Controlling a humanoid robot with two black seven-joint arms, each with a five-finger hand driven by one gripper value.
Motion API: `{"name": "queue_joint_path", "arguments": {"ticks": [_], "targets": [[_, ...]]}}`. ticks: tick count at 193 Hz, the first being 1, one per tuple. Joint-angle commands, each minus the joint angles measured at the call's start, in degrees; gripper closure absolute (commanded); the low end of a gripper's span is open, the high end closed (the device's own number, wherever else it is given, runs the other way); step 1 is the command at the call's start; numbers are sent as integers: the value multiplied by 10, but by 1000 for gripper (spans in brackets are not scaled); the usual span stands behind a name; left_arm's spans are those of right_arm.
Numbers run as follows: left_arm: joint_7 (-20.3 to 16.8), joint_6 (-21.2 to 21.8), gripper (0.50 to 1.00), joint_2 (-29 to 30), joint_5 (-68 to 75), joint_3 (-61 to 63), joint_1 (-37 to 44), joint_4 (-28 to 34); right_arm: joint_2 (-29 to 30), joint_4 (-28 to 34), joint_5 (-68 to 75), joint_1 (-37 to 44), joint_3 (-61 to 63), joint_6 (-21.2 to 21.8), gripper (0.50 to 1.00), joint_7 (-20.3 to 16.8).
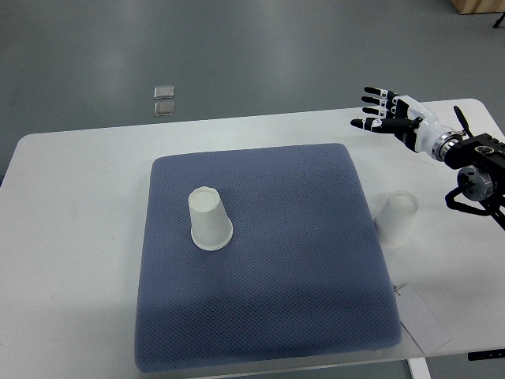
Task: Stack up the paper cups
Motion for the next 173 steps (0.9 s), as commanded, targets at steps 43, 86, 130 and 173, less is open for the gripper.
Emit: {"name": "queue_joint_path", "arguments": {"ticks": [43,86,130,173], "targets": [[2,1,500,0,-1,-5,-2,0,0,0,0,1,2,-1,583,0],[2,1,500,0,-1,-5,3,0,-4,0,0,2,3,2,583,-1],[2,1,500,0,-1,-5,2,0,-1,0,0,1,4,2,583,-1],[2,1,500,0,-1,-6,2,0,-3,0,0,2,4,1,583,-1]]}}
